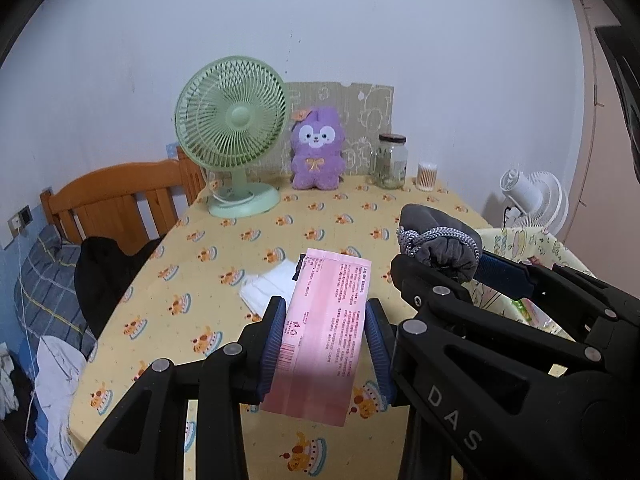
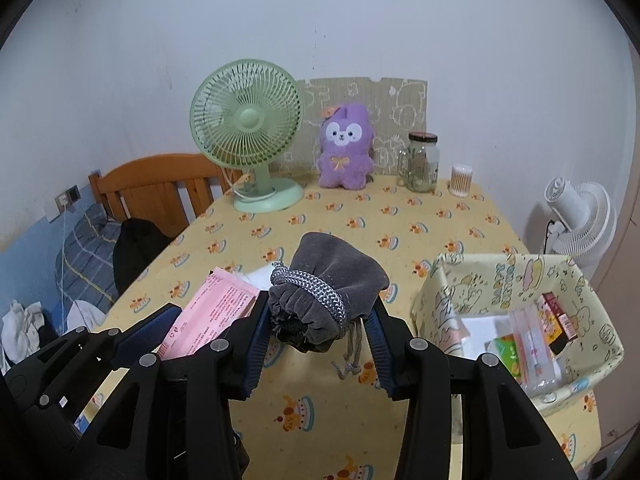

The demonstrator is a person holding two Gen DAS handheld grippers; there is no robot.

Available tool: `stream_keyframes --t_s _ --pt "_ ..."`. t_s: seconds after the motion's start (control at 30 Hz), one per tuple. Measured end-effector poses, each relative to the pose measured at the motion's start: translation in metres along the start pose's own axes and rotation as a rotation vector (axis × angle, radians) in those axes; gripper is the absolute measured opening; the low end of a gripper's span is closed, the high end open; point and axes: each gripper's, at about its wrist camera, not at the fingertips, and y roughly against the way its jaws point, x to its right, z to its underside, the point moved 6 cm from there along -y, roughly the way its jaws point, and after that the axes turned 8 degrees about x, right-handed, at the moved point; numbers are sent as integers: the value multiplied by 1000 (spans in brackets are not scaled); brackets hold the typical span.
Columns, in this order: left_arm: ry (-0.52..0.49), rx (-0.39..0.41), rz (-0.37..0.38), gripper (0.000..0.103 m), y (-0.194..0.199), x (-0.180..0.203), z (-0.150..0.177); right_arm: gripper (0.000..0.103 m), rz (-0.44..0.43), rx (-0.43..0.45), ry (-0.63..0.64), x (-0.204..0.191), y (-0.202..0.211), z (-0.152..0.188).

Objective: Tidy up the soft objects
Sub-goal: 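Lift the pouch and paper slip and carry them over the storage box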

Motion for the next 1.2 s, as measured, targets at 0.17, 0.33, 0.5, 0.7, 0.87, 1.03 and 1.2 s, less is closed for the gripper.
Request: stream_keyframes --t_s 0.17,0.33,0.5,0.7,0.87,1.03,1.2 --pt "-9 18 1 41 2 5 -7 48 1 22 -4 4 5 -8" --pt "-12 29 10 41 3 13 -11 48 9 34 -5 11 10 -10" --pt "-8 46 18 41 4 22 -16 48 21 48 -5 20 15 -14" --pt "-29 62 30 41 4 39 -25 48 27 65 -17 35 20 -22" --pt "-42 77 42 41 4 54 -30 48 40 76 -22 50 25 -27" --pt "-44 85 59 41 4 67 -34 48 56 85 -18 62 30 -31" --pt "-53 86 77 41 2 81 -36 48 74 91 -25 77 34 -31"
